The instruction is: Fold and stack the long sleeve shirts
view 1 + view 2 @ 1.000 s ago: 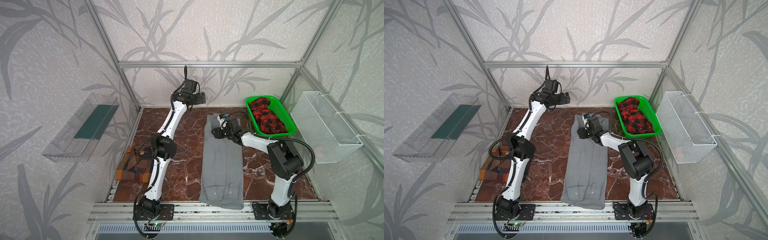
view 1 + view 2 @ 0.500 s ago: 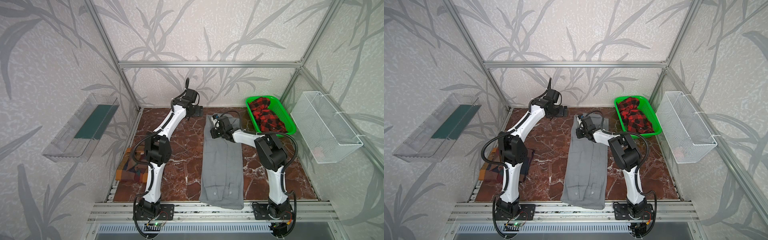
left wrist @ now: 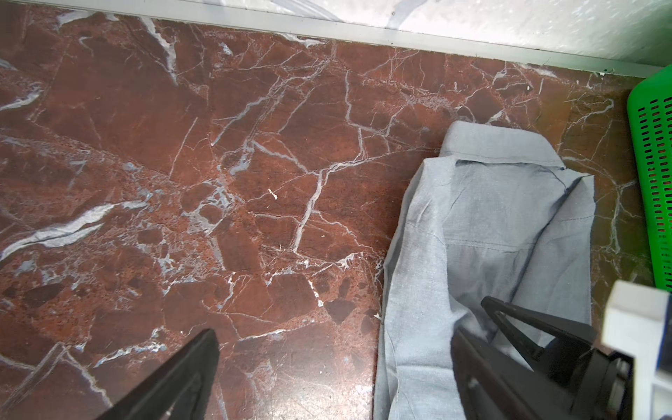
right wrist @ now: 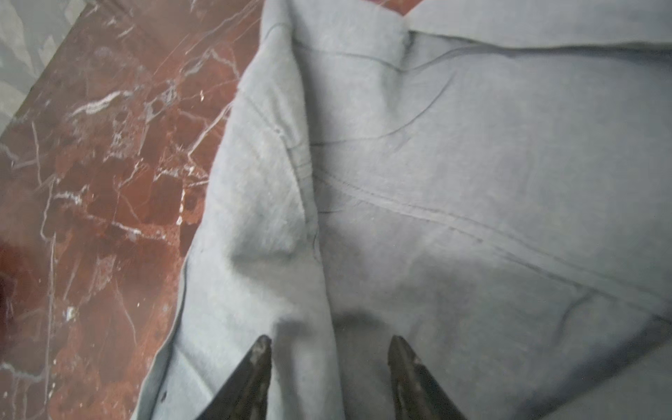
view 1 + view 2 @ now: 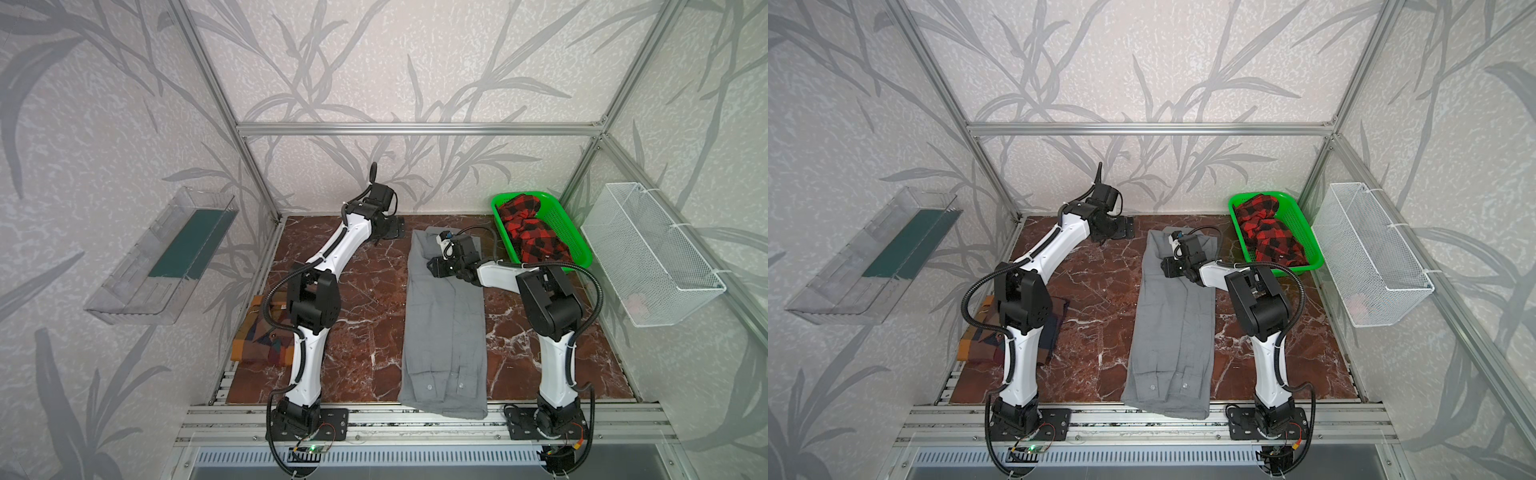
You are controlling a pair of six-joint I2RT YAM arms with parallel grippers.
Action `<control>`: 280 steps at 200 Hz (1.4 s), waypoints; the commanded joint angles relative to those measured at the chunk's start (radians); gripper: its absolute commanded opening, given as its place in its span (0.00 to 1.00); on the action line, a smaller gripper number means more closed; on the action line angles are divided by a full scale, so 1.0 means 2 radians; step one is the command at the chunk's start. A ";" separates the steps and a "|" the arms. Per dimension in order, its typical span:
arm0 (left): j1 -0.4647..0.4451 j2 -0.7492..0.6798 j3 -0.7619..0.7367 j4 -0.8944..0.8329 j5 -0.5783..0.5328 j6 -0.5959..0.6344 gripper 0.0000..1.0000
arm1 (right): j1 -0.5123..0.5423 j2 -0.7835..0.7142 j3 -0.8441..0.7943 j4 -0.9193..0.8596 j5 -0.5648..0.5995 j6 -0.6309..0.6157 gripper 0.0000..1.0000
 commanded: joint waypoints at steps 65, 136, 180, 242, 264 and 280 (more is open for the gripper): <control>0.000 -0.034 -0.071 0.035 0.002 -0.011 0.99 | 0.030 0.025 0.072 -0.019 0.032 -0.033 0.54; 0.003 -0.031 -0.075 0.042 0.008 -0.013 0.99 | 0.029 0.065 0.117 -0.040 0.032 -0.045 0.29; 0.004 -0.030 -0.077 0.042 0.009 -0.013 0.99 | 0.011 0.058 0.108 -0.030 0.021 -0.023 0.12; 0.004 -0.022 -0.071 0.039 0.018 -0.015 0.99 | -0.020 0.089 0.154 -0.085 -0.032 0.025 0.12; 0.004 -0.020 -0.070 0.036 0.019 -0.014 0.99 | -0.020 0.104 0.168 -0.111 -0.033 0.038 0.17; 0.004 -0.019 -0.069 0.033 0.019 -0.013 0.99 | -0.020 0.102 0.162 -0.115 -0.016 0.045 0.20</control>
